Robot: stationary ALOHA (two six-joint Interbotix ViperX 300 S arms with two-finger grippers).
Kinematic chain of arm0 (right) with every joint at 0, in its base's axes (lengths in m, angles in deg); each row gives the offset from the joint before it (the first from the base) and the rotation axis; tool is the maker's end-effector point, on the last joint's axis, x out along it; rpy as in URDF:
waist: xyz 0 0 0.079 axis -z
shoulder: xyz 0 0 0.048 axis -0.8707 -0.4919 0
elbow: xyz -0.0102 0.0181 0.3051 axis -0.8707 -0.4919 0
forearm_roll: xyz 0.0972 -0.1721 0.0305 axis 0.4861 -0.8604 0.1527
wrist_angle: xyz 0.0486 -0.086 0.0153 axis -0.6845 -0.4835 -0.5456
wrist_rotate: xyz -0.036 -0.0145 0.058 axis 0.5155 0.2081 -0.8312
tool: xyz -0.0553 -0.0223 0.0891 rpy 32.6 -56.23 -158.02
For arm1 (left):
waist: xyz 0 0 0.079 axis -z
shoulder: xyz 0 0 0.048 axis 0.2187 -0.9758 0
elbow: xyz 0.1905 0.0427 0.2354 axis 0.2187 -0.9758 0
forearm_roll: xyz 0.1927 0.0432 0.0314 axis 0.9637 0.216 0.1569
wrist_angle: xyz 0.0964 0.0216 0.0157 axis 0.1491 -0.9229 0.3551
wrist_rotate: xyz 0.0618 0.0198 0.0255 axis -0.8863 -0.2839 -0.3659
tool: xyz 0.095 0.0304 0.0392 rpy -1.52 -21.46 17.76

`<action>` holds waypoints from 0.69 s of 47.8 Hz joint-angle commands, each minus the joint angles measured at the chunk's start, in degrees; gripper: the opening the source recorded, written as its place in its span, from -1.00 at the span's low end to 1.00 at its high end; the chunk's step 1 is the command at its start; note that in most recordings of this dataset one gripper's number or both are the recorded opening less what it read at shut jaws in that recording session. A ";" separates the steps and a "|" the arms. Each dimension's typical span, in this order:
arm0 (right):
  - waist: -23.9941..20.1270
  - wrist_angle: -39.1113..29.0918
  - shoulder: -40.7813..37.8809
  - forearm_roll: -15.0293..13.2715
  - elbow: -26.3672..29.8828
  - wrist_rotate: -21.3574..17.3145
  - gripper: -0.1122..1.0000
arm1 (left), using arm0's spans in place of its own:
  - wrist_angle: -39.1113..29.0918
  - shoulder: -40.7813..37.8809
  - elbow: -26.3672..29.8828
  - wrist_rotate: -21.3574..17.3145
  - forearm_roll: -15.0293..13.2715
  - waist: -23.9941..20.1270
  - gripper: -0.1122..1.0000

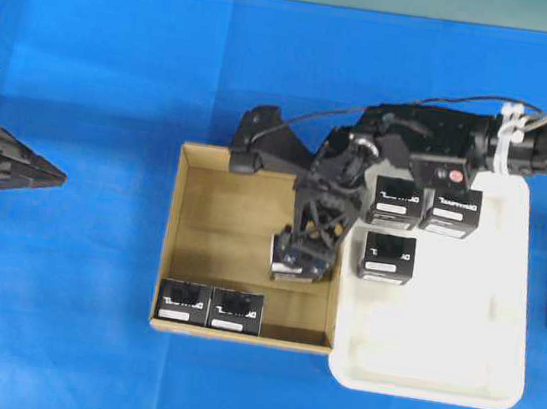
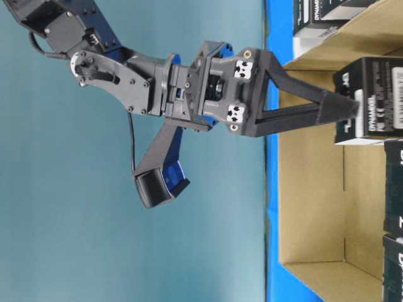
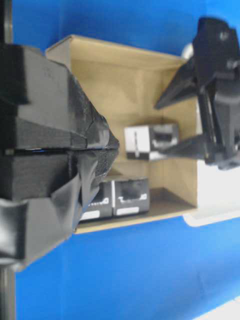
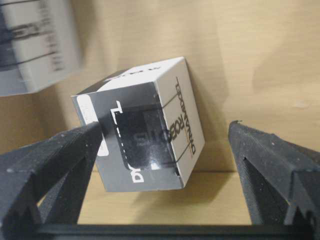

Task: Pick the box from inside the cardboard box.

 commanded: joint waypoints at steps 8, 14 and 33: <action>1.85 -0.35 -0.09 -1.67 -0.18 0.09 0.99 | 0.26 -0.26 1.76 0.09 0.18 0.09 -0.92; 2.72 -0.26 0.09 -1.85 -0.53 0.09 0.99 | 0.26 -0.26 1.76 0.09 0.18 0.00 -0.92; 3.52 0.88 0.35 -1.85 -0.97 -0.26 0.99 | 0.26 -0.26 1.85 0.09 0.18 -0.09 -0.92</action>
